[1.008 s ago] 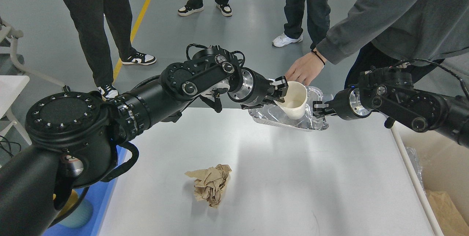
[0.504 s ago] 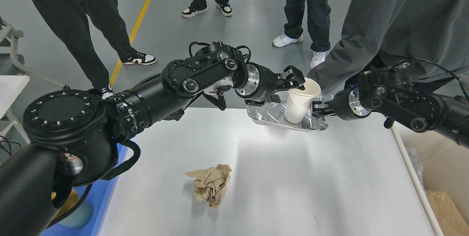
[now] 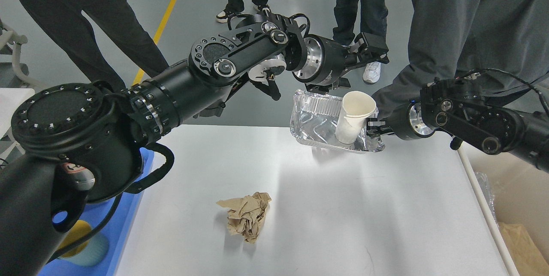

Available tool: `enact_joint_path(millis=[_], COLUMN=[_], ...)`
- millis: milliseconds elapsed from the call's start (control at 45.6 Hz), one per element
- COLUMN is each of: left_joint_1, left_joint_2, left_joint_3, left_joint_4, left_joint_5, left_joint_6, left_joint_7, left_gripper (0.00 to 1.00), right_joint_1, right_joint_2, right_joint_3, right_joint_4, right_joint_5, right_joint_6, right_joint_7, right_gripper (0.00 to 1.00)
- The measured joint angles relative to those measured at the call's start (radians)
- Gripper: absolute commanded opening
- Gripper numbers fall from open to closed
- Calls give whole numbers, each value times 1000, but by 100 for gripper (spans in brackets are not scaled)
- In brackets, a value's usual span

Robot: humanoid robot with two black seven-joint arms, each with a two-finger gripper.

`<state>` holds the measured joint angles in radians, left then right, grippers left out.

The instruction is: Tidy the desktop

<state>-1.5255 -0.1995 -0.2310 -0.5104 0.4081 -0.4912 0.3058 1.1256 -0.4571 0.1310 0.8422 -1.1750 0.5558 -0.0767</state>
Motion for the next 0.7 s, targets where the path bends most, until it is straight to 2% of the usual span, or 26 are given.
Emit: enact_joint_path(millis=[285, 395, 548, 701], left_joint_1=[-21, -23, -5, 48], left_joint_2=[23, 79, 260, 591], left_joint_3=[-2, 4, 15, 48], left_joint_4=[-11, -99, -390, -793], left_joint_5=[-1, -1, 1, 4], left_joint_6=[-6, -9, 16, 61], left_joint_7=[10, 20, 62, 108], left_gripper=[96, 96, 96, 94], right_joint_1=[-1, -1, -1, -1], right_joint_2=[-1, 0, 3, 5], right_joint_3=[-1, -1, -2, -2], right_joint_4=[0, 0, -1, -1], right_joint_5=[0, 0, 0, 0], right_joint_6=[0, 1, 1, 1], right_joint_7=[0, 0, 0, 0], right_gripper=[0, 0, 0, 0])
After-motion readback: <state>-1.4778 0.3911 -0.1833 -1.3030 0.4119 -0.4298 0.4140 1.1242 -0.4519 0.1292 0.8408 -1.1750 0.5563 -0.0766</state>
